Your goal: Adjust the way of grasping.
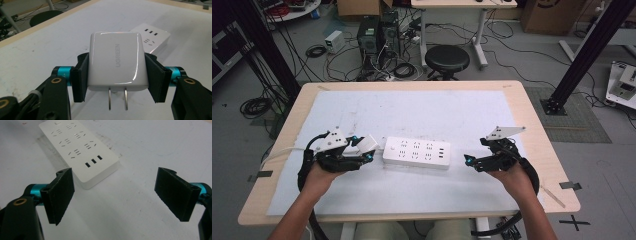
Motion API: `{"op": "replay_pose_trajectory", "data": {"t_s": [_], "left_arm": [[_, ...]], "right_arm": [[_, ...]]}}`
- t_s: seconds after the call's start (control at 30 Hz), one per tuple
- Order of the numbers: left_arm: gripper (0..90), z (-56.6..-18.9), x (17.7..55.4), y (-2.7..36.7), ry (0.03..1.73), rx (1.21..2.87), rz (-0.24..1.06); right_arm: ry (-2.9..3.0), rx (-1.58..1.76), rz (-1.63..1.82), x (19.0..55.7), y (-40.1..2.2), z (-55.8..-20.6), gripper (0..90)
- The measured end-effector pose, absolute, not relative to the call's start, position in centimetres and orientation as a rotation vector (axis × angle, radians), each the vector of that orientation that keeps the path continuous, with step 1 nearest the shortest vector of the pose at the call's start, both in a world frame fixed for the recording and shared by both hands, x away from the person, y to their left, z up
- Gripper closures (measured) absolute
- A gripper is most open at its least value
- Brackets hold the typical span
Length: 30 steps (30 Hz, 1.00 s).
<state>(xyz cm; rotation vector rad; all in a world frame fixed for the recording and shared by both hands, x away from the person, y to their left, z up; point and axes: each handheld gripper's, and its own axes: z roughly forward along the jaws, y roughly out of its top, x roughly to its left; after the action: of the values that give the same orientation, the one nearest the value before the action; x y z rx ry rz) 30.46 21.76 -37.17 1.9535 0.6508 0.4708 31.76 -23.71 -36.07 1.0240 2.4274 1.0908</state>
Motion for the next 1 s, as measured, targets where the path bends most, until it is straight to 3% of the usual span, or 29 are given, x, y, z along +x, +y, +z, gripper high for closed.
{"op": "replay_pose_trajectory", "data": {"t_s": [1.0], "left_arm": [[42.6, -37.4, 28.9, 17.8, 0.369, 2.017, 0.460]], "right_arm": [[2.608, 1.126, 1.314, 32.5, -19.9, -35.9, 16.5]]}}
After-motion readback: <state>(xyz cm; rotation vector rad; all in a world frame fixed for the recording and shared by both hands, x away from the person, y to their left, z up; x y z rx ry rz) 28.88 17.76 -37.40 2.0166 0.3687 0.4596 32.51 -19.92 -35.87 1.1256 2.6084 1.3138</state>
